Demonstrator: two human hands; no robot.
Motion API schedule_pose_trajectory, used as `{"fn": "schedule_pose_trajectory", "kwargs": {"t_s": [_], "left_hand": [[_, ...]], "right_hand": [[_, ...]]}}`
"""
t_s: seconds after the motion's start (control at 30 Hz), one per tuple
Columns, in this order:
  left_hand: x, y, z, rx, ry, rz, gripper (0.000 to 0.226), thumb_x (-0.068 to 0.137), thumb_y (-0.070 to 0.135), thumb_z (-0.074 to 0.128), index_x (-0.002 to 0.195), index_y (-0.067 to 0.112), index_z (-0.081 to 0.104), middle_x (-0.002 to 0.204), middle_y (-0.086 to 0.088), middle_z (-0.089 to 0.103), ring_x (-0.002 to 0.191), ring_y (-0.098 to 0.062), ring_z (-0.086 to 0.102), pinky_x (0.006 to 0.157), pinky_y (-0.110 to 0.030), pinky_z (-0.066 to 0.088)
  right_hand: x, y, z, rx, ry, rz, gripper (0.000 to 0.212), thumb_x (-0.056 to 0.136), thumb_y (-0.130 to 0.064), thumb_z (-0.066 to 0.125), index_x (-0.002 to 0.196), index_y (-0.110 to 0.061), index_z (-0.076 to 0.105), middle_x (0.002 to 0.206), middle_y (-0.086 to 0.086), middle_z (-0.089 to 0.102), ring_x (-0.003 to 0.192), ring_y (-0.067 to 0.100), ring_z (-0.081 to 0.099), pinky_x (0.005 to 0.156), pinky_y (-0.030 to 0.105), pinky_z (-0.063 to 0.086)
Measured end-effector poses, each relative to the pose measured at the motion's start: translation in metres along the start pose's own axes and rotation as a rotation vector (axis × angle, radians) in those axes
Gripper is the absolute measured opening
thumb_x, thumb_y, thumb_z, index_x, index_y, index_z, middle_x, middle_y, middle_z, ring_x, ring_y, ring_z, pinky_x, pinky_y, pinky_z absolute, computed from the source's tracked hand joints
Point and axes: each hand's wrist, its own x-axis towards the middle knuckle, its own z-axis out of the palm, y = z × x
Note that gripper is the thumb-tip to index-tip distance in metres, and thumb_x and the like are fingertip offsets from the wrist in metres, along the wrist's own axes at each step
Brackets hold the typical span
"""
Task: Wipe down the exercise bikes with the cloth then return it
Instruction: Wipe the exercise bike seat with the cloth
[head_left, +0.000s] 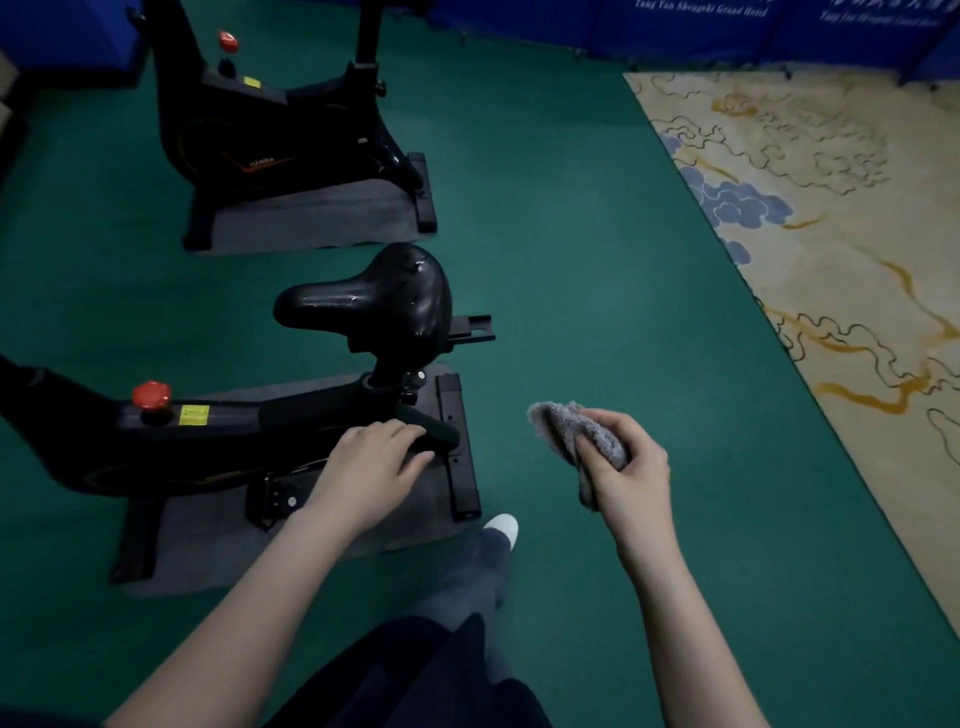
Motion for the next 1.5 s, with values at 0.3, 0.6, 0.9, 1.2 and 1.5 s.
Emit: {"fn": "schedule_pose_trajectory", "kwargs": {"t_s": [0.3,0.6,0.9,1.2,1.5], "left_hand": [[0.071,0.011,0.02,-0.131,-0.035,-0.196,0.048,0.099,0.046,0.035,0.141,0.022,0.041,0.14,0.007,0.046,0.124,-0.014,0.046,0.103,-0.032,0.037],[0.118,0.019,0.006,-0.215,0.003,-0.375,0.049,0.099,0.049,0.032,0.141,0.024,0.04,0.138,0.009,0.047,0.123,-0.012,0.046,0.103,-0.03,0.035],[0.103,0.014,0.009,-0.359,0.095,-0.7,0.05,0.098,0.05,0.033,0.141,0.025,0.041,0.14,0.01,0.046,0.126,-0.009,0.043,0.106,-0.029,0.033],[0.134,0.037,-0.002,-0.473,0.284,-1.13,0.051,0.098,0.049,0.034,0.14,0.022,0.043,0.139,0.007,0.048,0.127,-0.013,0.044,0.107,-0.032,0.034],[0.203,0.062,-0.02,-0.662,0.642,-1.486,0.046,0.098,0.041,0.04,0.137,0.017,0.047,0.136,0.001,0.05,0.125,-0.02,0.047,0.106,-0.04,0.037]], "right_hand": [[0.116,-0.015,0.001,-0.125,-0.207,-0.062,0.025,0.085,-0.003,0.065,0.089,-0.027,0.069,0.094,-0.02,0.072,0.074,0.003,0.063,0.066,0.026,0.046],[0.207,-0.038,0.027,-0.143,-0.395,-0.078,0.023,0.085,-0.002,0.065,0.089,-0.024,0.07,0.085,-0.012,0.073,0.066,0.005,0.06,0.056,0.018,0.047],[0.257,-0.058,0.099,-0.151,-0.742,-0.185,0.022,0.085,-0.002,0.066,0.088,-0.024,0.069,0.086,-0.008,0.073,0.074,0.002,0.063,0.065,0.018,0.048],[0.343,-0.076,0.155,-0.111,-1.086,-0.249,0.019,0.087,-0.005,0.065,0.092,-0.022,0.07,0.086,-0.007,0.07,0.074,0.01,0.059,0.068,0.03,0.046],[0.419,-0.081,0.196,-0.153,-1.383,-0.355,0.02,0.089,-0.007,0.065,0.096,-0.024,0.069,0.092,-0.012,0.071,0.087,0.005,0.065,0.073,0.016,0.048]]}}
